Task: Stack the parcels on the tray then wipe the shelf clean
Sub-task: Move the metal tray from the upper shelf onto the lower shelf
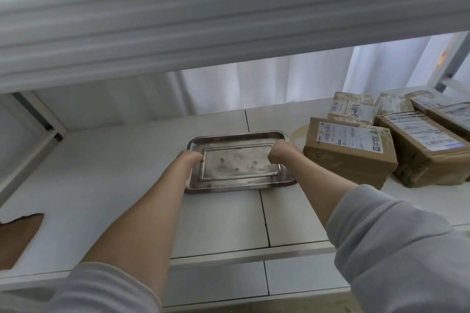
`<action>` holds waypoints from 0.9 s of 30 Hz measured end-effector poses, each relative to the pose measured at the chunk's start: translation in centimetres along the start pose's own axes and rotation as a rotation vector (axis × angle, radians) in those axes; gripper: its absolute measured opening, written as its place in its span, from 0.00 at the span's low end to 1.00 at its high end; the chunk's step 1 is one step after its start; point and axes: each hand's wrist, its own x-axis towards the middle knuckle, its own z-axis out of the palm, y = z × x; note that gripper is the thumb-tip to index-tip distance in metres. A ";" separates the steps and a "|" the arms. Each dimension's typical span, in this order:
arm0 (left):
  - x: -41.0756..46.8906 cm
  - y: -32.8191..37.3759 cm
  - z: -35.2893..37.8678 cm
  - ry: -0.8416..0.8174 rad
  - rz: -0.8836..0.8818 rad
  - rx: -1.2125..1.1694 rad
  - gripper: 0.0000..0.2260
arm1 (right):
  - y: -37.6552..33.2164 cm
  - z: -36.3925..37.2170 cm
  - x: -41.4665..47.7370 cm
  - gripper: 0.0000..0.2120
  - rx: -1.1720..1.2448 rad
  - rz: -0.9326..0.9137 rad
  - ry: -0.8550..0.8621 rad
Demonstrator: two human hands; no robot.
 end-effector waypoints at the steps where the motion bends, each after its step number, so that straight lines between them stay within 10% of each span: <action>1: -0.1 0.0 0.1 -0.010 -0.001 0.007 0.25 | 0.2 0.0 0.1 0.15 -0.007 0.008 -0.002; 27: -2.1 0.2 1.5 0.053 0.013 0.058 0.26 | 1.3 -0.3 0.2 0.10 -0.070 -0.081 -0.061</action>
